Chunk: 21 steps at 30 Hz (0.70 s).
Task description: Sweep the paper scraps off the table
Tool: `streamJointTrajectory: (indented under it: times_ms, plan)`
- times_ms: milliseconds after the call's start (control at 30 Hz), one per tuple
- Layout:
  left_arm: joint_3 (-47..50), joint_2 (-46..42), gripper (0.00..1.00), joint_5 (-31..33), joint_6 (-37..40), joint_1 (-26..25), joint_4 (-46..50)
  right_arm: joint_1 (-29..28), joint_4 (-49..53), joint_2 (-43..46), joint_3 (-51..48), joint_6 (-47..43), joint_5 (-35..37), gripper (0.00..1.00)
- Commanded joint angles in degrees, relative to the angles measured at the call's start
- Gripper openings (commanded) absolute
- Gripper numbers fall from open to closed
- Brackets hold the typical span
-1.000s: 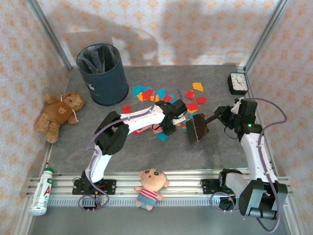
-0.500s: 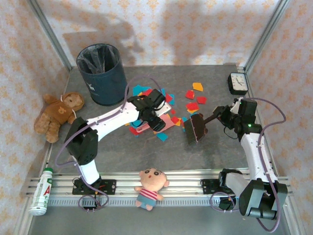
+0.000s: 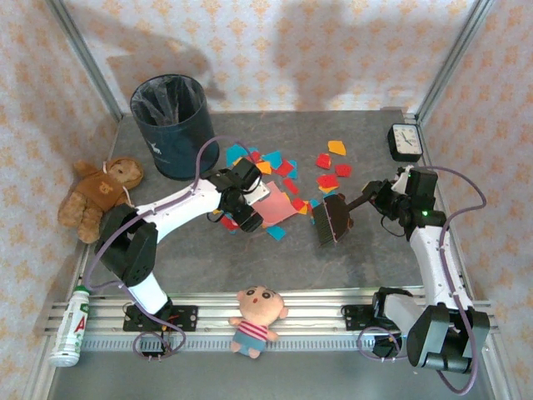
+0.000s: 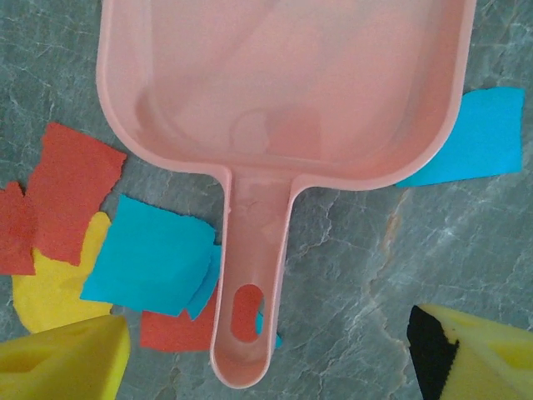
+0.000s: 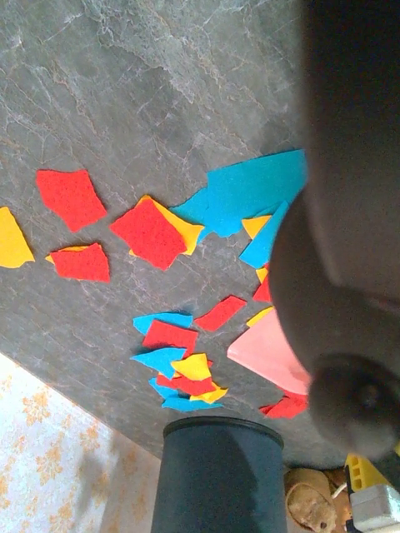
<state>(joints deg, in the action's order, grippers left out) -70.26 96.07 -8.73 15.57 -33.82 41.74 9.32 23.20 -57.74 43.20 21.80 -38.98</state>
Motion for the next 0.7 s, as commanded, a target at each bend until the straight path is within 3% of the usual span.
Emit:
streamJointTrajectory:
  times_ms: [0,333,667]
  plan:
    - [0.34,1.6,0.86,1.15,2.25,0.99,1.11,0.23,-0.68,0.17,0.04,-0.46,-1.23,0.0]
    - [0.92,4.47,0.7,-3.55,2.38,1.64,-1.48,0.19,-0.5,-0.01,-0.13,-0.55,-1.18,0.0]
    - [1.07,7.93,0.6,-2.92,2.12,1.84,-2.69,0.21,-0.44,-0.27,-0.28,-0.7,-1.06,0.0]
